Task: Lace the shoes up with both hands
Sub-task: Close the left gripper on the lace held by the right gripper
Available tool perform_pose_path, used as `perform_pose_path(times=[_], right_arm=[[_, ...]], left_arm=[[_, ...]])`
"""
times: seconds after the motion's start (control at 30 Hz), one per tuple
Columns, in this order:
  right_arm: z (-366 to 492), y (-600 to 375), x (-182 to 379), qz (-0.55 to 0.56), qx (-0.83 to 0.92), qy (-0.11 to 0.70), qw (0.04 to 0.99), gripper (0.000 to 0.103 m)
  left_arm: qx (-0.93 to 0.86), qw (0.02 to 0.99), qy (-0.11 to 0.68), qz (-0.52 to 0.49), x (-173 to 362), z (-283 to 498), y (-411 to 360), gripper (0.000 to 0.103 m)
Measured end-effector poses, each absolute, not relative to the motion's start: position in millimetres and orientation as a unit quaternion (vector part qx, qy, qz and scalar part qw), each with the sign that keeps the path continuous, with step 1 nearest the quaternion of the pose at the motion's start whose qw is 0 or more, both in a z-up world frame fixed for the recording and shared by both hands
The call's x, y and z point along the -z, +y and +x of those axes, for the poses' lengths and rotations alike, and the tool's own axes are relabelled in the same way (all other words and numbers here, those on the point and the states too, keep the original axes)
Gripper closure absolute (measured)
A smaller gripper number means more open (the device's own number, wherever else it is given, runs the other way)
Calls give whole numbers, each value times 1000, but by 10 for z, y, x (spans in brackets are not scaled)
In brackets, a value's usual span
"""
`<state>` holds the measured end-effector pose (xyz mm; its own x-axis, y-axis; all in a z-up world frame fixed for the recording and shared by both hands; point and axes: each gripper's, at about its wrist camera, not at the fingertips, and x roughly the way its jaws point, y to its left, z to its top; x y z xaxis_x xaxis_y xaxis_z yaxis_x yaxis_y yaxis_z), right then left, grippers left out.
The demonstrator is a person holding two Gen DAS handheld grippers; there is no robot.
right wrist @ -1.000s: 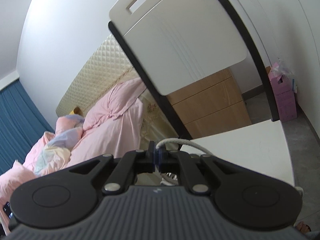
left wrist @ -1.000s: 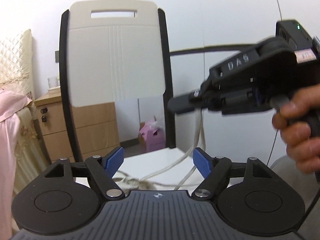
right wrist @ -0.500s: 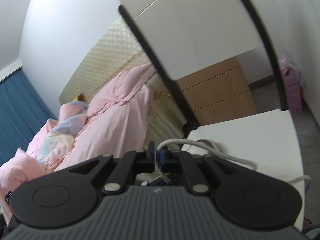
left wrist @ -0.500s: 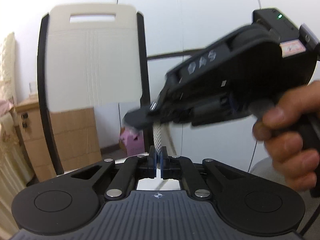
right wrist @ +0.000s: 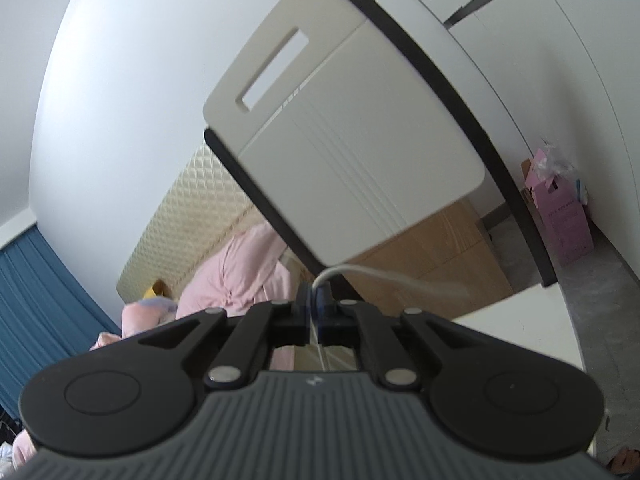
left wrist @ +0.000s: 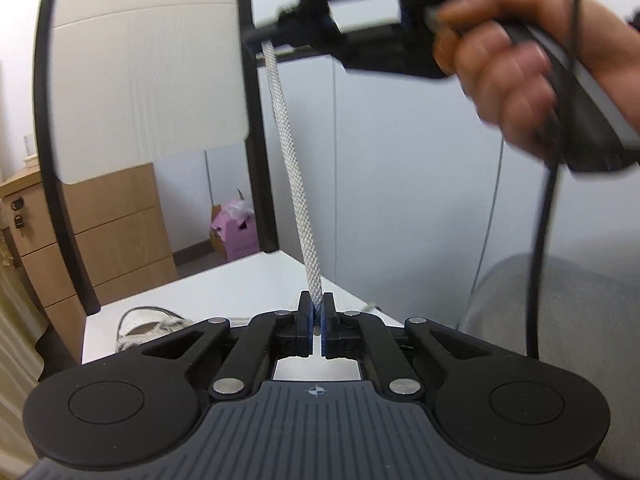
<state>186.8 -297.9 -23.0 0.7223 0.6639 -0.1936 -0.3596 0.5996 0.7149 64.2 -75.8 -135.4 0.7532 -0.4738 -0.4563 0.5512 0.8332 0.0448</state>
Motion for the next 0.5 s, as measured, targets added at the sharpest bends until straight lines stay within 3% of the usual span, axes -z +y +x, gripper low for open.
perform_pose_path(times=[0.5], right_arm=[[2031, -3072, -146, 352, -291, 181, 871, 99]], left_arm=[[296, 917, 244, 113, 1433, 614, -851, 99]])
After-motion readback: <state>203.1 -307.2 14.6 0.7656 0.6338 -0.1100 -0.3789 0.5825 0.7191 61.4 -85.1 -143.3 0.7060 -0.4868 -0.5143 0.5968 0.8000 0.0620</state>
